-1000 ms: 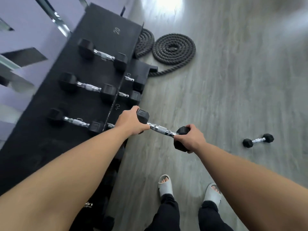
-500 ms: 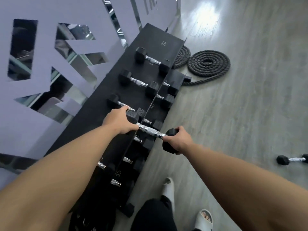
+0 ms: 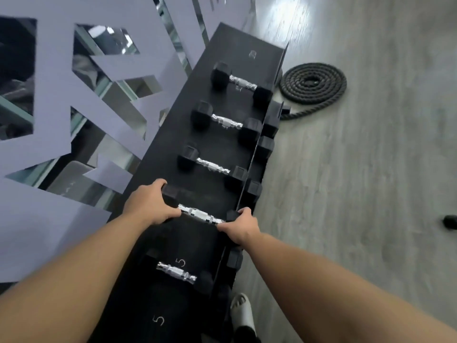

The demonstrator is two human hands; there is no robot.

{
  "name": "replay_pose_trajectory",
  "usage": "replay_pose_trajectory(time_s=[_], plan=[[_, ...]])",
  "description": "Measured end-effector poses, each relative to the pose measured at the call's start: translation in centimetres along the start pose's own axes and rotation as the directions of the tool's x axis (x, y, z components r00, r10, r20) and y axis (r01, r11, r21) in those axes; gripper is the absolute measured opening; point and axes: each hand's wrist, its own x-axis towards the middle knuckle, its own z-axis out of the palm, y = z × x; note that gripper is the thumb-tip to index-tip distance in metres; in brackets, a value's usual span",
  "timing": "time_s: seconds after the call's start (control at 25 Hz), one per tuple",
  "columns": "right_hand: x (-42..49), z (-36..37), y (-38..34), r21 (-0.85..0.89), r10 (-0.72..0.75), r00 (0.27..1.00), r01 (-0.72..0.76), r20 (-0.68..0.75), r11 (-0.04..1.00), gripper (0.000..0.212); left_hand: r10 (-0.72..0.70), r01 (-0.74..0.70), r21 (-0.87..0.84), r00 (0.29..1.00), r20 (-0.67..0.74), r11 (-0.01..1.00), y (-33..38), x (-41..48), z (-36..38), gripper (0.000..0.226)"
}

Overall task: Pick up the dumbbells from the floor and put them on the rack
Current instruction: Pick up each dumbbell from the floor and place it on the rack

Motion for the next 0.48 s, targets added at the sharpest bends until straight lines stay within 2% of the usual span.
replay_pose_trajectory(time_s=[0.36, 0.48], plan=[[7.3, 7.3, -2.8, -0.14, 0.153, 0.982, -0.168, -0.114, 0.976, 0.088, -0.024, 0.031, -0.097, 0.997, 0.071, 0.995, -4.8, 9.0, 5.1, 0.092], [8.1, 8.5, -2.0, -0.179, 0.174, 0.959, -0.216, -0.225, 0.96, 0.079, 0.0, 0.011, -0.113, 0.995, 0.095, 0.993, -4.8, 10.2, 6.8, 0.093]])
